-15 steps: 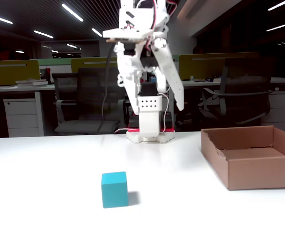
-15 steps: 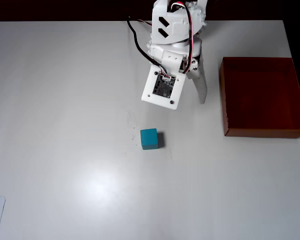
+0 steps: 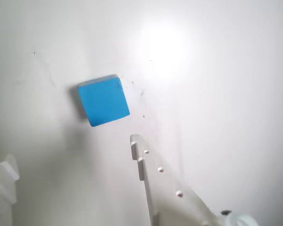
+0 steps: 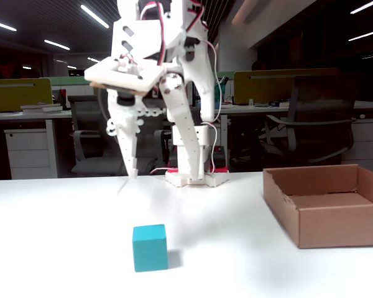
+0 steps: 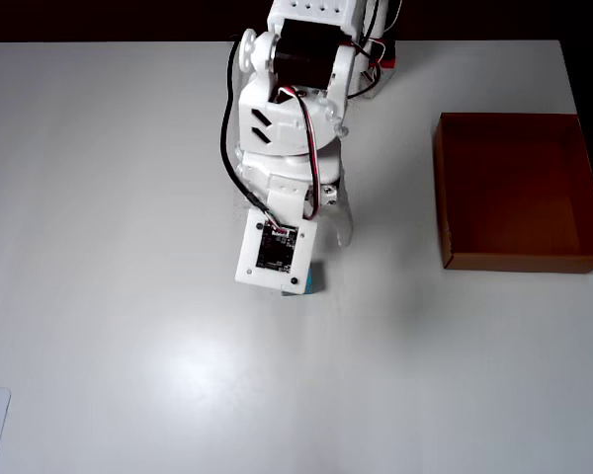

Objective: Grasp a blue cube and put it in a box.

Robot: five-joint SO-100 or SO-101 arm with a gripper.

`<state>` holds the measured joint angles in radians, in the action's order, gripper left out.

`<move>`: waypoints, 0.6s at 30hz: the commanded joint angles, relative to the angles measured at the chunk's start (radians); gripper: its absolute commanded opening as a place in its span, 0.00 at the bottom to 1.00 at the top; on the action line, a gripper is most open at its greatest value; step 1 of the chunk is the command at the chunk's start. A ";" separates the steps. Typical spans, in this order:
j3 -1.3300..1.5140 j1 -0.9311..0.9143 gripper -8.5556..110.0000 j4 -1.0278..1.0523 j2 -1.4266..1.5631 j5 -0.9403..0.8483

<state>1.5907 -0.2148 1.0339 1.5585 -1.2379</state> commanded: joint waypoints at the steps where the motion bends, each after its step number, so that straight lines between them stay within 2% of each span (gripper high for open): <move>1: -0.066 -0.023 0.33 -0.031 -0.021 -0.072; 6: -0.066 -0.058 0.32 -0.087 -0.107 -0.124; 18: -0.066 -0.060 0.31 -0.163 -0.235 -0.115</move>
<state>1.5769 -0.2807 0.8851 1.3146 -1.3392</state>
